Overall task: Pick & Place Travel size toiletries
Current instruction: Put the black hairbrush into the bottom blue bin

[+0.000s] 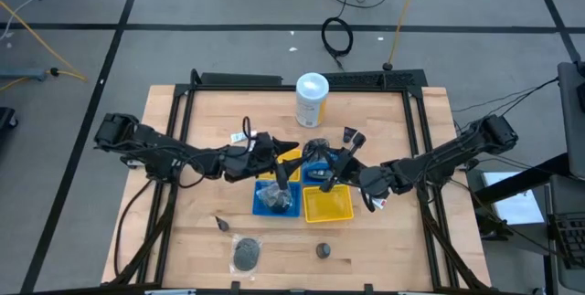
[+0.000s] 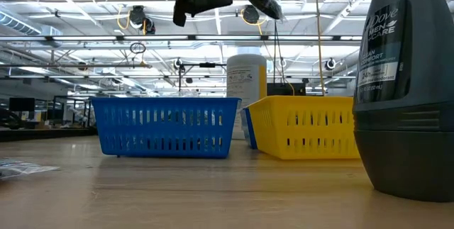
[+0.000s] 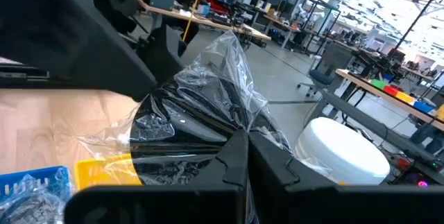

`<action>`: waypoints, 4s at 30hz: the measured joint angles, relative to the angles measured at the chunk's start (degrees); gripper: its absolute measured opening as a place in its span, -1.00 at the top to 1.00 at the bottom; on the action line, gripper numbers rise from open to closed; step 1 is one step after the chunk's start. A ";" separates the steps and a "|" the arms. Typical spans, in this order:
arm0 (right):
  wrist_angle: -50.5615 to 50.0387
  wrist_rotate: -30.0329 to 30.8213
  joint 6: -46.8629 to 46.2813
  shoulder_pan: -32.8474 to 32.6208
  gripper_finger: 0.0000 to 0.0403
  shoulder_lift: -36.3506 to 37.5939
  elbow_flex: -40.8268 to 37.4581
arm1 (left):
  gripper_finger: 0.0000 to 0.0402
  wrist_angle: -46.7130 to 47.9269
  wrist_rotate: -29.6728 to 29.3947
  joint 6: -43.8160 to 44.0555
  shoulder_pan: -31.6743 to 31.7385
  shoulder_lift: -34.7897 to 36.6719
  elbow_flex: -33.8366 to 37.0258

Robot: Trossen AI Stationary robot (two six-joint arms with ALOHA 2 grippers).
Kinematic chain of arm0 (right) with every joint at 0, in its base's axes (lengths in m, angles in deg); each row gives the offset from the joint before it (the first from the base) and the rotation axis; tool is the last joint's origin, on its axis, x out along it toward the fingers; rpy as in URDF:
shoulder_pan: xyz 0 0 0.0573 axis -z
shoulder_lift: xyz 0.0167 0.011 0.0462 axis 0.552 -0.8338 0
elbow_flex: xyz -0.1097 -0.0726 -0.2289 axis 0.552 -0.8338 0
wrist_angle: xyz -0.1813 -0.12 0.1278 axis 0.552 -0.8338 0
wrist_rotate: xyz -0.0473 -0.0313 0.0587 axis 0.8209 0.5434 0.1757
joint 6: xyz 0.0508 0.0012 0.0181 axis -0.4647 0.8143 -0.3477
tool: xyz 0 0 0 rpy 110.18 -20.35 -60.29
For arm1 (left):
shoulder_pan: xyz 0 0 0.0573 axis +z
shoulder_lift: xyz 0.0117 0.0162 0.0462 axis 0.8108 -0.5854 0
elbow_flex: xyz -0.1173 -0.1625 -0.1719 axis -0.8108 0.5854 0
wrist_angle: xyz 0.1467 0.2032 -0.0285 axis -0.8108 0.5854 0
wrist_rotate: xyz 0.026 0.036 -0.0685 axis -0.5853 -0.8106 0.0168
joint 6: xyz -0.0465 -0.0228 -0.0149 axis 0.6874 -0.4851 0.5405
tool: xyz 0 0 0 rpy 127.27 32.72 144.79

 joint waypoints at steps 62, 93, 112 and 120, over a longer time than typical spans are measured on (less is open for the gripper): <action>-1.60 -3.29 3.54 -2.47 0.08 1.41 -0.02 | 0.94 25.11 9.37 0.91 1.02 4.75 0.01; -3.63 -3.30 0.58 -2.47 0.14 1.48 -0.04 | 0.85 50.31 8.92 8.28 -13.25 9.27 0.07; -4.09 -3.37 -0.68 -2.47 0.15 1.48 -0.07 | 0.82 52.91 10.37 11.39 -13.25 4.87 0.11; -5.00 -3.41 -0.86 -2.46 0.15 1.48 -0.09 | 0.89 53.12 10.43 11.15 -12.99 3.50 0.24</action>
